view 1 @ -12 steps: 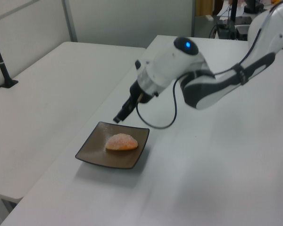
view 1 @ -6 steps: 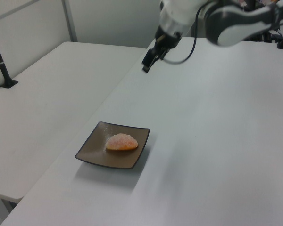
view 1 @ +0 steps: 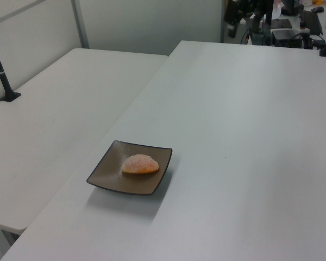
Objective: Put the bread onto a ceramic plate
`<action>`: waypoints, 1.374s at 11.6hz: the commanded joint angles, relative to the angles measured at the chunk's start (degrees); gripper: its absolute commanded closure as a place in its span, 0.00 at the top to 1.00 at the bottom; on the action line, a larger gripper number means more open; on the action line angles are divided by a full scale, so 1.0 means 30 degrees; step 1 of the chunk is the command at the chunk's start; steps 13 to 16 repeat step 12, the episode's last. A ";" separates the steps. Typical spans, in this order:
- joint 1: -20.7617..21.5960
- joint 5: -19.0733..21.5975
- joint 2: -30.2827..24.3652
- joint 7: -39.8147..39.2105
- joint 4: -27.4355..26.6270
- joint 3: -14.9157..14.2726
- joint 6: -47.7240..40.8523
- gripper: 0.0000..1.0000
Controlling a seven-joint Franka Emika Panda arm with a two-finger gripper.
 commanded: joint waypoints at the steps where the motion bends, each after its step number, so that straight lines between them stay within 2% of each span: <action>1: -0.2412 0.3198 -0.1786 -0.4577 -0.2128 0.0255 -0.0999 1.00; 4: -0.3995 0.3293 -0.0971 -1.1461 -0.2190 0.1308 -0.0652 1.00; 7: -0.4935 0.3235 -0.0443 -1.6479 -0.2161 0.1428 0.1307 1.00; 8: -0.4968 0.3061 -0.0121 -1.7246 -0.2131 0.1428 0.1429 1.00; 16: -0.5056 0.3030 0.0087 -1.7225 -0.2014 0.1428 0.1459 1.00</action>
